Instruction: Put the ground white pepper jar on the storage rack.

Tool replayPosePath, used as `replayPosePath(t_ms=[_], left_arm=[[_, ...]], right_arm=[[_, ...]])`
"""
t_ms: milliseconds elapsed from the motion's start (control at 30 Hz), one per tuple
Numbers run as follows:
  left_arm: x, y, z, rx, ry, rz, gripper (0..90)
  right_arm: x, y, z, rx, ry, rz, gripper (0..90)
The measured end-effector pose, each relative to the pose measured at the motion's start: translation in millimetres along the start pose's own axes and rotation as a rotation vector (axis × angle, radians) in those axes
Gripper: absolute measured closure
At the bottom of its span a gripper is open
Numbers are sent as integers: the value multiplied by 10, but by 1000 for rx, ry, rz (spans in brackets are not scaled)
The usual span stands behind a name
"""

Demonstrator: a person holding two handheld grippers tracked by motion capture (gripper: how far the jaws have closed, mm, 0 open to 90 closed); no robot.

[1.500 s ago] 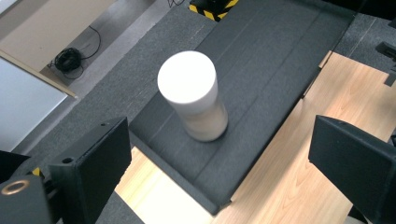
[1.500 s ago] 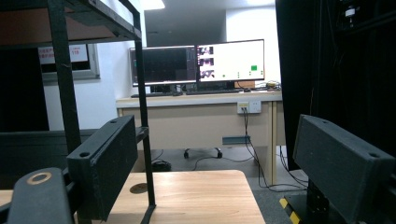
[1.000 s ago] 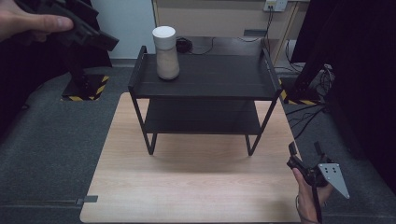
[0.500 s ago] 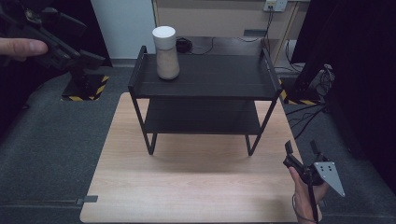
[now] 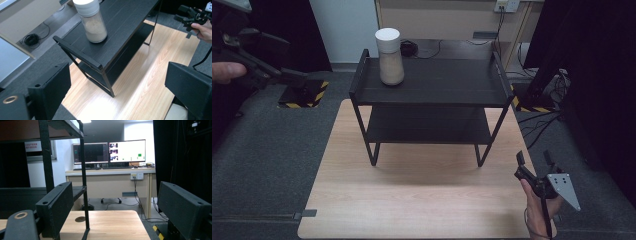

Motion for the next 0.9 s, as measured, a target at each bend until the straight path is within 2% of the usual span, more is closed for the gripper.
replayPosePath(t_ms=[167, 333, 600, 733, 900], left_arm=[[-195, -139, -43, -28, 19, 33, 58], [-350, -257, -67, -43, 35, 31, 57], [-634, -290, -147, -54, 84, 52, 57], [-689, -290, -176, -55, 96, 64, 57], [-672, -317, -178, -55, 90, 62, 56]], right_arm=[[2, 11, 4, -9, -6, 0, 136], [0, 20, 15, -13, -10, -4, 136], [-5, 24, 17, -15, -4, -7, 136], [-10, 11, 7, -11, -4, -11, 136], [-11, 6, 8, -9, -2, -11, 136]])
Point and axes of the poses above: each handheld gripper's, and its own axes: y roughly backward along the jaws, x roughly out of its top, z roughly to its right, the point moved 2 cm from there along -y, roughly forward along the jaws, and after that the axes turned 10 degrees about x, right-handed, at the moved point
